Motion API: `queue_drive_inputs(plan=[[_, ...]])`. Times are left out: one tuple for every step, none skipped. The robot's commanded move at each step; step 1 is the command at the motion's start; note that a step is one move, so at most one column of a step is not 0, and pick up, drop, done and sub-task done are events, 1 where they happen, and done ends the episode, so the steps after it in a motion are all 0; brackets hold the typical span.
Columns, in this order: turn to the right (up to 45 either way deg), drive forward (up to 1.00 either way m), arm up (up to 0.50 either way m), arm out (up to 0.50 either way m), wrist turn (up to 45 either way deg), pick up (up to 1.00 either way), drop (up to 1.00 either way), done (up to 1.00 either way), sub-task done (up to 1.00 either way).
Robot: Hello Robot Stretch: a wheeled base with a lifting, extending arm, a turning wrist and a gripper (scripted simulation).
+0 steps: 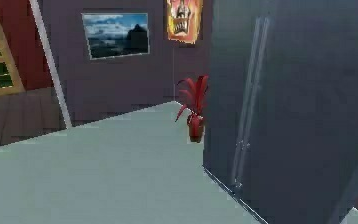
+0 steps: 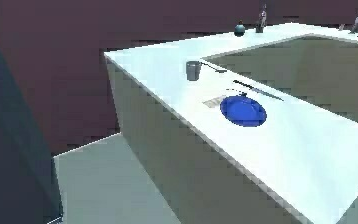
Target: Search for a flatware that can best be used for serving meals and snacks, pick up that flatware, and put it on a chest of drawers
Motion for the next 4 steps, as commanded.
queue_drive_inputs(plan=[[42.0,0.00,0.00,0.00,0.0,0.00,0.00,0.00,0.00],[0.0,0.35,0.00,0.00,0.0,0.00,0.00,0.00,0.00],[0.0,0.00,0.50,0.00,0.0,0.00,0.00,0.00,0.00],[0.0,0.00,0.38,0.00,0.0,0.00,0.00,0.00,0.00]])
